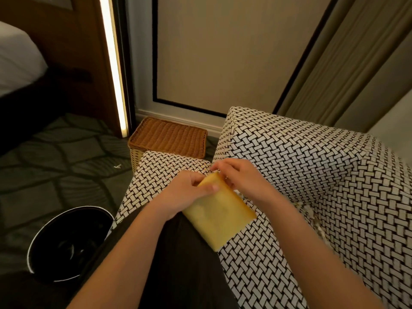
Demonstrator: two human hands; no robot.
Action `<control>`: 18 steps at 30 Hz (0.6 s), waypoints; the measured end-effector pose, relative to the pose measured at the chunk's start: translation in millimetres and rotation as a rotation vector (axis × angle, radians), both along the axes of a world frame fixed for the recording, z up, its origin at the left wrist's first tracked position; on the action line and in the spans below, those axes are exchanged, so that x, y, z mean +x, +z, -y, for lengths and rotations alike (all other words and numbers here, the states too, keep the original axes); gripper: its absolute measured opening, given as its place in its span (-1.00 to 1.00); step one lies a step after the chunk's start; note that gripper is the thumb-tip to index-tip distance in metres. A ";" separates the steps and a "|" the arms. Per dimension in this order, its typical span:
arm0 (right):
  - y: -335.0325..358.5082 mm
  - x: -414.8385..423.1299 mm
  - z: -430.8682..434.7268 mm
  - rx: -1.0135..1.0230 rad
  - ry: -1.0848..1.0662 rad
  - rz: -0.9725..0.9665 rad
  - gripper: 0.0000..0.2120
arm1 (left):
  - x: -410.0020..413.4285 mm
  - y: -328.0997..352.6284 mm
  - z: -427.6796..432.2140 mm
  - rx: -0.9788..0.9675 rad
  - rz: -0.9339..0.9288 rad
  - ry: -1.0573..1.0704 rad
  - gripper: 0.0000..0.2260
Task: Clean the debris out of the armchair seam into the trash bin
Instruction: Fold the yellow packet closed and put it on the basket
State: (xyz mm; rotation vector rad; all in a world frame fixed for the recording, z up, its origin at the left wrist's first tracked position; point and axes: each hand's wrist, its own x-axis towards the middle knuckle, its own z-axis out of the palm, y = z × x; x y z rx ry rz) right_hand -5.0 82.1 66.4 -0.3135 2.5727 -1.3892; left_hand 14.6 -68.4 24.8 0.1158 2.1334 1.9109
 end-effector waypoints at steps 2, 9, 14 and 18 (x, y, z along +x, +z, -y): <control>4.1 -3.0 4.5 0.034 0.057 -0.021 -0.81 | -0.2 -2.5 -0.4 -0.020 -0.018 -0.025 -0.79; 9.5 -8.6 0.5 0.200 0.126 0.097 -0.71 | -2.2 -8.5 0.3 -0.023 -0.065 -0.028 -0.64; 5.3 -7.1 0.7 0.112 0.074 0.132 -0.73 | -1.8 -9.3 -1.1 0.001 -0.088 -0.026 -0.64; 5.3 -8.1 2.7 0.038 0.023 0.055 -0.89 | -0.8 -9.5 0.0 0.038 -0.108 -0.014 -0.67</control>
